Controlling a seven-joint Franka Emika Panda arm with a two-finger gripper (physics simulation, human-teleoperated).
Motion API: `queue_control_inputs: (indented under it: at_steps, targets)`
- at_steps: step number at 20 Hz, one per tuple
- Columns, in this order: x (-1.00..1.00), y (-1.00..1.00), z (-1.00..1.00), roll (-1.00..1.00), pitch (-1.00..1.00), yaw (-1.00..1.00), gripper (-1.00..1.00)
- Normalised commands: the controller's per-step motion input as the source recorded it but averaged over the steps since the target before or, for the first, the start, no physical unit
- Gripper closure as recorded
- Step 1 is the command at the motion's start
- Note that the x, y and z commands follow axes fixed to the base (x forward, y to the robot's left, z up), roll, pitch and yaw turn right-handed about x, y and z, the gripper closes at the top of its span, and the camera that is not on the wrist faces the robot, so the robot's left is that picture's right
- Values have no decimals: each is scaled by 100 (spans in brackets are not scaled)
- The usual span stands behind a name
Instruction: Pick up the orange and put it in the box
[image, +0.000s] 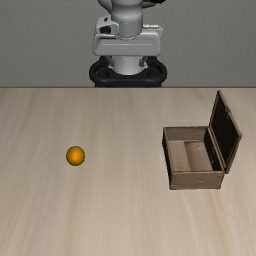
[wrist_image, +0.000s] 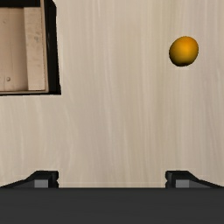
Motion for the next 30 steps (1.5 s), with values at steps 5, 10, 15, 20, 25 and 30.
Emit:
queue_control_inputs:
  at_steps: [5,10,15,20,25,30]
  targets:
    - [0,-100,0,0,0,0,-100]
    - [0,-100,0,0,0,0,-100]
    - [40,-60,0,0,0,0,-100]
    - [100,0,0,0,0,0,-100]
    - [100,0,0,0,0,0,-100]
    - [40,20,-40,0,0,0,-100]
